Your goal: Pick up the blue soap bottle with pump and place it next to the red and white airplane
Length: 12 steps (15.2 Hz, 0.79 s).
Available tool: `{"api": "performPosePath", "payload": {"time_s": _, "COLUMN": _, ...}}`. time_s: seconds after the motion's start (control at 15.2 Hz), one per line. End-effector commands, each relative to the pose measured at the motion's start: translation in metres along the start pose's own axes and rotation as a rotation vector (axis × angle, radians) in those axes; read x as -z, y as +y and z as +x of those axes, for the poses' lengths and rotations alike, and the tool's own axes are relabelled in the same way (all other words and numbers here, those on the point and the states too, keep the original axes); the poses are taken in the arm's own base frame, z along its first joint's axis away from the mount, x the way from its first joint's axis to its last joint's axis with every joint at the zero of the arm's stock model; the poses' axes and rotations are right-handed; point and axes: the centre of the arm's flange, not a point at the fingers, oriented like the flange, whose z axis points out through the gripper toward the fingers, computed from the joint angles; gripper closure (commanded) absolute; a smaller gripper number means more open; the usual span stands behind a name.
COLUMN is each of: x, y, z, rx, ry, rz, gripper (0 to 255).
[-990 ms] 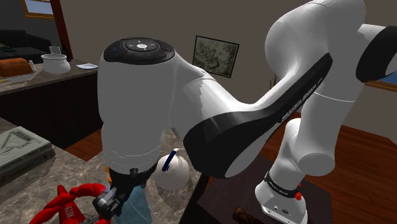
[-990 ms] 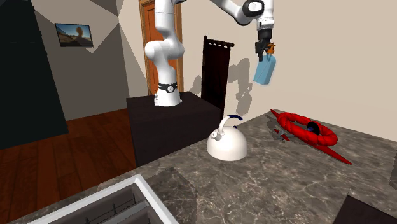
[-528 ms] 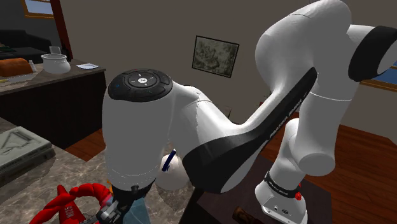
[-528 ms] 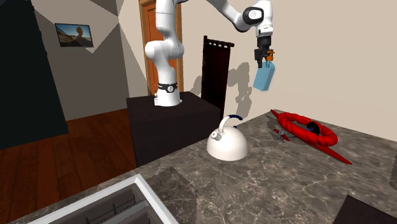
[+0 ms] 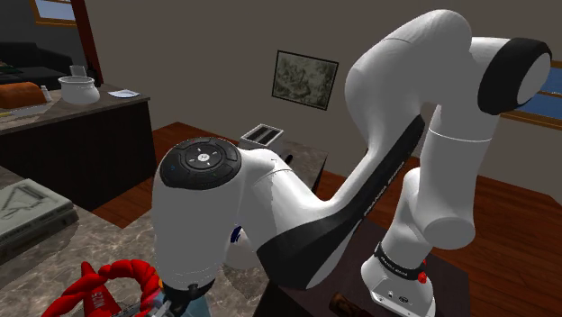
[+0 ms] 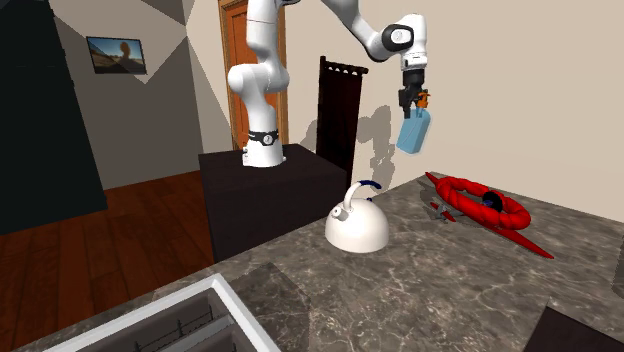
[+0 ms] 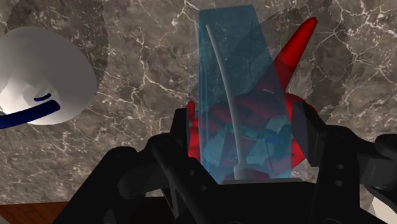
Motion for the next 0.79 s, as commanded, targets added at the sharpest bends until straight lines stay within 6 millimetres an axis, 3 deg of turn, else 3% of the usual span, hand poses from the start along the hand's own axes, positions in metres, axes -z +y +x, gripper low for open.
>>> {"api": "performPosePath", "payload": {"time_s": 0.0, "x": -0.011, "y": -0.001, "z": -0.002, "rx": 0.0, "ry": 0.001, "rz": 0.001, "gripper": 255}}
{"api": "performPosePath", "payload": {"time_s": 0.73, "x": -0.068, "y": -0.003, "z": -0.012, "rx": 0.0, "ry": 0.001, "rz": 0.001, "gripper": 255}}
